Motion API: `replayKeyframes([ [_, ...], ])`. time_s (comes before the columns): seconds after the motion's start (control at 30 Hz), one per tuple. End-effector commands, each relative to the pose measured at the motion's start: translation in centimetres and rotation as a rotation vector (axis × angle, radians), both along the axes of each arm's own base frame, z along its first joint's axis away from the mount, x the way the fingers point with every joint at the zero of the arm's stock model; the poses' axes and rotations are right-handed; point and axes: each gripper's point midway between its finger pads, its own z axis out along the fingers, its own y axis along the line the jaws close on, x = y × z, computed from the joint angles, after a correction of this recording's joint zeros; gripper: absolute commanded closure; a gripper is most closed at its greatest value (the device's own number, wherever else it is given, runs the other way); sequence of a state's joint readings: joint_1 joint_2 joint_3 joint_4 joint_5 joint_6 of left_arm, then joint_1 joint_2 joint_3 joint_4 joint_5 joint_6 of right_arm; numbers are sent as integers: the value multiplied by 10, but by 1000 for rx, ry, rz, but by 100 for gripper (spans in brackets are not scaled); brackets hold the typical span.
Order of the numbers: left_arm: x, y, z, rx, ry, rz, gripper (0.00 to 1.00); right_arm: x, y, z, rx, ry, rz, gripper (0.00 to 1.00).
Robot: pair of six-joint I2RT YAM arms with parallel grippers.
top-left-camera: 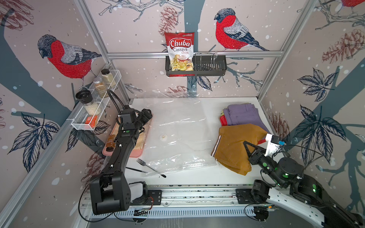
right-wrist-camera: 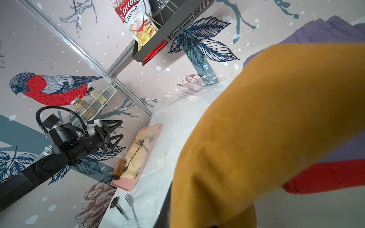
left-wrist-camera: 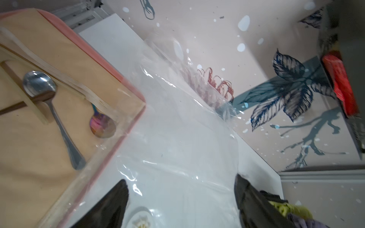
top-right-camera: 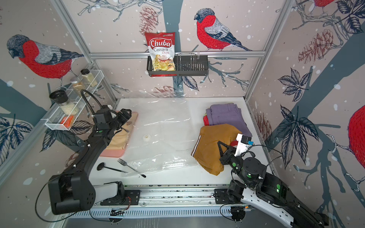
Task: Take the trousers out of the vacuum bag
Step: Place the trousers at the center of the board.
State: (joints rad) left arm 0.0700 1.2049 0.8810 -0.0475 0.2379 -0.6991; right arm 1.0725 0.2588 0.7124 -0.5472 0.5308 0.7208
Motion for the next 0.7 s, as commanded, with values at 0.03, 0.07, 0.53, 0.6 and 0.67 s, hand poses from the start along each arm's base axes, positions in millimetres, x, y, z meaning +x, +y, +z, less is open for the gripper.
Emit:
replayKeyframes([
  [0.03,-34,-52,6,33,-9,-192,34,12,9,59,155,-137,-42,100],
  [0.07,-44,-63,9,31,-21,-234,43,15,13,63,153,-145,-48,100],
  [0.53,-177,-206,49,-168,-274,-640,100,75,66,131,199,-245,4,100],
  [0.6,-186,-227,50,-184,-293,-668,100,86,65,136,224,-247,11,100],
  [0.67,-190,-250,47,-210,-296,-711,100,94,63,139,253,-249,22,100],
])
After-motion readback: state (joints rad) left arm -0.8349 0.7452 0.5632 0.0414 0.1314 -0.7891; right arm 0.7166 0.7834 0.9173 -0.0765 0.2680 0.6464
